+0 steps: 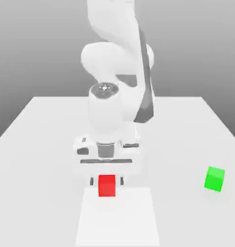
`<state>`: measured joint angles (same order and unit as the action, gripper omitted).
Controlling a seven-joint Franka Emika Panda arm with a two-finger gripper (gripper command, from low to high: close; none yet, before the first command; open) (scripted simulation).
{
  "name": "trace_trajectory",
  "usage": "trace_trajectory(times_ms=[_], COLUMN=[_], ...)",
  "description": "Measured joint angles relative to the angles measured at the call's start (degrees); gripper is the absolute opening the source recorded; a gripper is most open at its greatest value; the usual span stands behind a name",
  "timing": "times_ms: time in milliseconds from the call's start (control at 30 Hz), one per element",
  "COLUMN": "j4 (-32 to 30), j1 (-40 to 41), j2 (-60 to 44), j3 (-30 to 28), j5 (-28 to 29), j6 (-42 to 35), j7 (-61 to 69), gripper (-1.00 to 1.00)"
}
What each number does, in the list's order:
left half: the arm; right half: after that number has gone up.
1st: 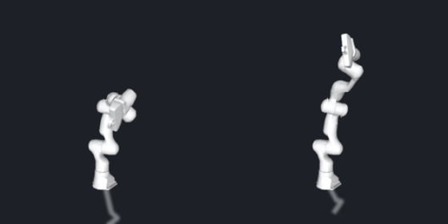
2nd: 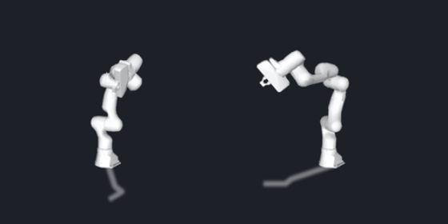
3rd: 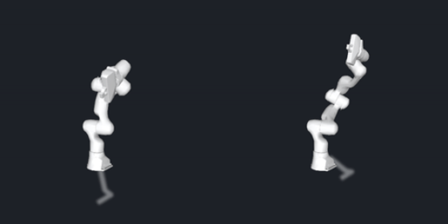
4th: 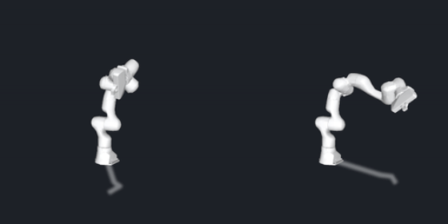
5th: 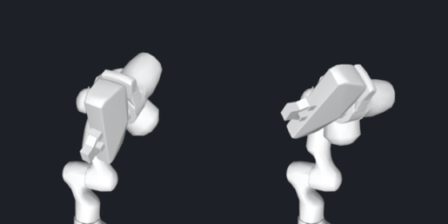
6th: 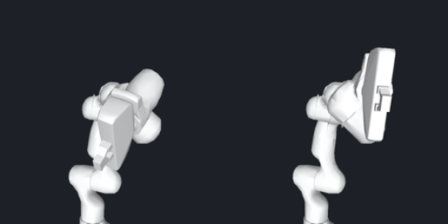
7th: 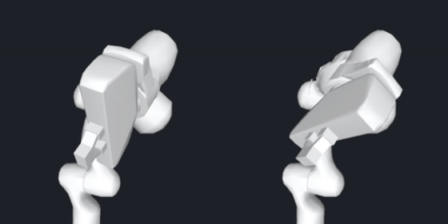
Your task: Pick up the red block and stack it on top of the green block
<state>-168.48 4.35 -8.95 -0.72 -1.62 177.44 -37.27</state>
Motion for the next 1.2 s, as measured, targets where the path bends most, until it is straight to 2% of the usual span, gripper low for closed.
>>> trace_trajectory(times_ms=[167, 467, 767, 933, 1033, 1200], j4=[0.00, -1.83, 7.40, 12.97, 14.16, 14.70], j1=[0.09, -0.81, -15.30, -27.04, -27.44, -29.02], j2=[-0.03, 16.16, 14.23, 12.36, 8.79, 0.80], j3=[0.07, 0.03, 16.75, 25.35, 25.92, 22.14], j5=[0.15, 2.22, -0.30, -1.16, 2.19, 11.30], j6=[0.02, -14.35, -21.50, -25.05, -22.81, -16.14], j7=[-0.13, -2.59, -21.97, -33.82, -38.30, -45.16], gripper=[-1.00, -1.00, -1.00, -1.00, -1.00, -1.00])
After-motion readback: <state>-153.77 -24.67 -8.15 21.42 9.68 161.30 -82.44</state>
